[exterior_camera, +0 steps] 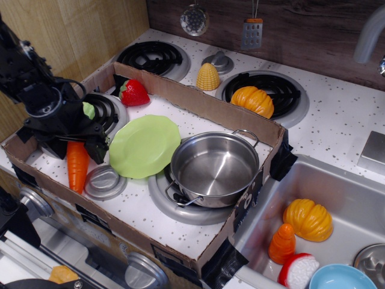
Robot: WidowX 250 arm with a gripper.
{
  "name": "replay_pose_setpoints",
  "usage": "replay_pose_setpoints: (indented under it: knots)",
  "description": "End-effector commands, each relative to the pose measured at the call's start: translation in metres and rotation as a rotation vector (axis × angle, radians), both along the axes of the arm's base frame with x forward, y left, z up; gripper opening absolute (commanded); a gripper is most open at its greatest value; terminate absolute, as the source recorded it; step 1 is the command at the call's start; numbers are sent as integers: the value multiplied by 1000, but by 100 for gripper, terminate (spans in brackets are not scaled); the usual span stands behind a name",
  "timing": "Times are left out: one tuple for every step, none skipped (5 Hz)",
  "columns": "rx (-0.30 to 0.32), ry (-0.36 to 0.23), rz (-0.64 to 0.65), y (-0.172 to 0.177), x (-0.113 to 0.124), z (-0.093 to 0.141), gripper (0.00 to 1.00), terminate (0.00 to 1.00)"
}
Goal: Put carrot on plate
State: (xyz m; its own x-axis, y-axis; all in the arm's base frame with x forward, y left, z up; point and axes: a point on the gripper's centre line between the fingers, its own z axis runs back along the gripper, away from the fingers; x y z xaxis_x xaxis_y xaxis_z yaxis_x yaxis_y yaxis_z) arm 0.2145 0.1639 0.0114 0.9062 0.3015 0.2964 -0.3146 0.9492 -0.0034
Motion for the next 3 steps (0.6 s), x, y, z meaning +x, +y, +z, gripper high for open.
replay_pose_setpoints:
  knots:
    - [104, -32, -59, 2, 4, 26, 0, 0]
    - [128, -19, -94, -2, 11, 39, 0, 0]
    - [152, -11, -137, -9, 22, 55, 0, 0]
